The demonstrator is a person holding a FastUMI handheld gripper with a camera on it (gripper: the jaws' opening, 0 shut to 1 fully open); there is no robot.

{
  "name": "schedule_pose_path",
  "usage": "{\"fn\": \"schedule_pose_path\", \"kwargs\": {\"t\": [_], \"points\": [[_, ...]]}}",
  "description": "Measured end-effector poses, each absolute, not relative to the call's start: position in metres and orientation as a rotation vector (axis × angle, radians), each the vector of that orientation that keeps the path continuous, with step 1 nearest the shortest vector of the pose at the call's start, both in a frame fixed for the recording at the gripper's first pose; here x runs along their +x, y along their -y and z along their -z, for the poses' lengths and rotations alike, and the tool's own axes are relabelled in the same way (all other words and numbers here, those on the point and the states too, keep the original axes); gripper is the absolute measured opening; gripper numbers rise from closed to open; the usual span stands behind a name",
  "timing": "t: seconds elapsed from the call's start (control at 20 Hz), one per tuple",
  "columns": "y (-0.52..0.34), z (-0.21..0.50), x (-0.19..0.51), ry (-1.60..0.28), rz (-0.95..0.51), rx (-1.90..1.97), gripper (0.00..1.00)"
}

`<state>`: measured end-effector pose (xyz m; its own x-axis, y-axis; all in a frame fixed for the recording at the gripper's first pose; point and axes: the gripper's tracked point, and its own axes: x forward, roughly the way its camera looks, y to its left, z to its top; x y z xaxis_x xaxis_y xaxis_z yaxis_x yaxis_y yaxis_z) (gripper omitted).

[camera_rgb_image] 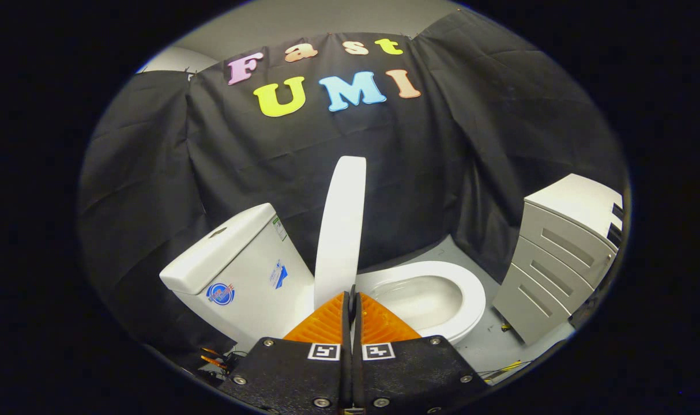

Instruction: Open the toilet lid.

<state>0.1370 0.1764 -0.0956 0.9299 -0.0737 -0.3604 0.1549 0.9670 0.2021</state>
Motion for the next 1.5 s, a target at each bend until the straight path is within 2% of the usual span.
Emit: {"fn": "schedule_pose_path", "kwargs": {"t": [0.55,1.5], "points": [[-0.229,0.079,0.145,-0.276,0.041,0.032,0.0],[-0.284,0.083,0.158,-0.224,-0.04,-0.081,0.0]]}}
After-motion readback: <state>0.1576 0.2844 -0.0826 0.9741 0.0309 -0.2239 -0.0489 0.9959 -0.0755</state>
